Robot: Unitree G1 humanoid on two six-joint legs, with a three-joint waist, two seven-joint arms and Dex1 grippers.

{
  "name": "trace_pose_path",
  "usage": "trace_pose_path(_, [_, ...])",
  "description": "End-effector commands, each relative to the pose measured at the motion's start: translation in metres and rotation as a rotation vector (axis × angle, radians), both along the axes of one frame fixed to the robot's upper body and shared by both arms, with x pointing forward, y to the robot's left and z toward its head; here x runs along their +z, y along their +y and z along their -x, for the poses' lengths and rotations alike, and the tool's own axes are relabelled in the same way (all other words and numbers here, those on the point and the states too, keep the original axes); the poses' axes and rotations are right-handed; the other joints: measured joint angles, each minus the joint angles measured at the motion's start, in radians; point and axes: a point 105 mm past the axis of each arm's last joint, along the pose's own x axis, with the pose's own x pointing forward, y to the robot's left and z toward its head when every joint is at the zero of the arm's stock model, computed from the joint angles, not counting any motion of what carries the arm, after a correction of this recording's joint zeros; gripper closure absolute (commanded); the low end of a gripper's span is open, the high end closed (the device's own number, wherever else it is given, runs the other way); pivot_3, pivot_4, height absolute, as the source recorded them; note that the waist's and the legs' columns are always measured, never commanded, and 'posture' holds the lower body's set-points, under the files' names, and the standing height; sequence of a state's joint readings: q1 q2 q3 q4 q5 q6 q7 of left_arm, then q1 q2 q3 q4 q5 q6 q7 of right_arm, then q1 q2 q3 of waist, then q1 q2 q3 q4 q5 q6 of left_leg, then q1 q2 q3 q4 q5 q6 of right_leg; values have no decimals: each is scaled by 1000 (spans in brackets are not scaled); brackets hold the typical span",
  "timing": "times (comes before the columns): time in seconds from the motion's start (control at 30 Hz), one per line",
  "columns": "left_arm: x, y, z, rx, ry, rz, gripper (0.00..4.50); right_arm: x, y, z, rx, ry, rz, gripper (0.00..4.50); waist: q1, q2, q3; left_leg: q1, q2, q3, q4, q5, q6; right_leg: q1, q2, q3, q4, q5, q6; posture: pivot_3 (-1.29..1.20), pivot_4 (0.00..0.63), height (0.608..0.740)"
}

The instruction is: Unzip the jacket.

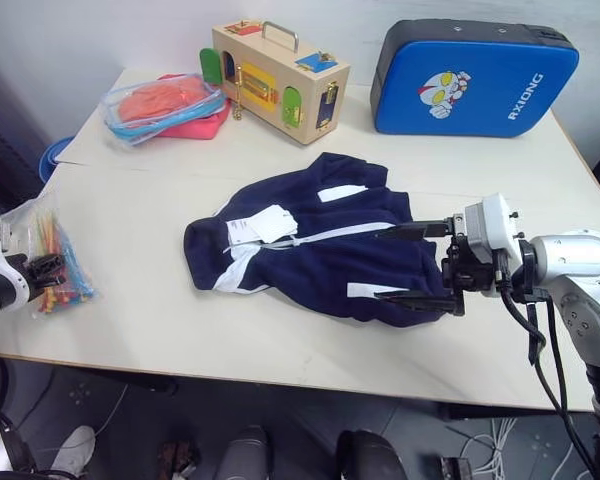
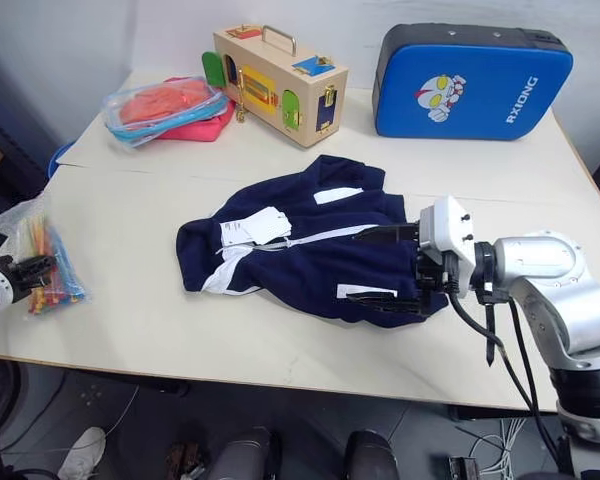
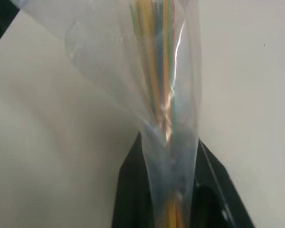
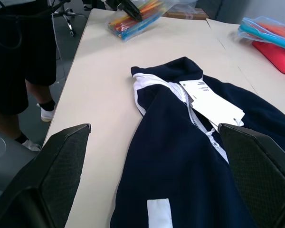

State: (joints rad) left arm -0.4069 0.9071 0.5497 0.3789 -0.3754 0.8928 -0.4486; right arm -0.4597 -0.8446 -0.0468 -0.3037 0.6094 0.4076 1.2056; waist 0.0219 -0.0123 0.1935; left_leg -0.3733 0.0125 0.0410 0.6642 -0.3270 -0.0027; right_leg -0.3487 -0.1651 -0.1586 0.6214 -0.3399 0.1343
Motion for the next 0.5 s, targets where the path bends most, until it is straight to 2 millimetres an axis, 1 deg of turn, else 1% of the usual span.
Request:
trace_pose_path(0.03, [2, 11, 7, 29, -9, -34, 2783, 10, 1, 1, 19, -52, -19, 0, -6, 0, 0, 0, 1, 0, 0, 0, 0, -1, 0, 0, 0, 0, 0, 0, 150, 740])
trace_pose_path(0.1, [7, 14, 13, 32, -19, -36, 2204, 11, 1, 0, 21, -54, -21, 0, -11, 0, 0, 0, 1, 1, 0, 0, 0, -3, 0, 1, 2, 0, 0, 0, 150, 740])
trace_pose_path(0.2, [20, 15, 23, 16, -41, -56, 1331, 11, 1, 0, 21, -56, -22, 0, -24, -2, 1, -1, 1, 1, 0, 0, 0, -5, 0, 2, 3, 0, 0, 0, 150, 740])
trace_pose_path(0.23, [26, 15, 27, 11, -47, -65, 1053, 11, 0, 0, 19, -57, -23, 0, -24, -2, 1, -1, 2, 1, 0, 0, 0, -5, 0, 2, 3, 0, 0, 0, 150, 740])
trace_pose_path(0.27, [33, 15, 32, 7, -57, -73, 658, 10, -1, -1, 15, -59, -24, 0, -24, -3, 1, -1, 2, 0, 0, 0, 0, -5, 0, 2, 3, 0, 0, 0, 150, 740])
trace_pose_path(0.3, [42, 15, 36, -1, -72, -83, 457, 9, -1, -1, 11, -60, -25, 0, -25, -4, 1, -1, 2, 0, 0, 0, 0, -5, 0, 2, 3, 0, 0, 0, 150, 740])
trace_pose_path(0.33, [51, 14, 40, -6, -87, -92, 131, 9, -2, -2, 7, -61, -26, 0, -24, -4, 1, -1, 2, 0, 0, 0, 0, -6, 0, 3, 4, 0, 0, 0, 150, 740])
trace_pose_path(0.4, [76, 9, 44, -42, -139, -113, 43, 7, -3, -2, -3, -62, -28, 0, -24, -4, 1, -1, 2, -1, 0, 0, 0, -6, 0, 3, 4, 0, 0, 0, 150, 740])
trace_pose_path(0.43, [84, 7, 45, -57, -154, -118, 43, 6, -3, -3, -6, -63, -28, 0, -24, -4, 1, -1, 2, -1, 0, 0, 0, -7, 0, 4, 4, 0, 0, 0, 150, 740])
trace_pose_path(0.5, [103, -6, 43, -132, -220, -97, 43, 5, -4, -3, -13, -61, -31, 0, -21, -4, 1, -1, 2, -1, 0, 0, 0, -7, 0, 4, 4, 0, 0, 0, 150, 740])
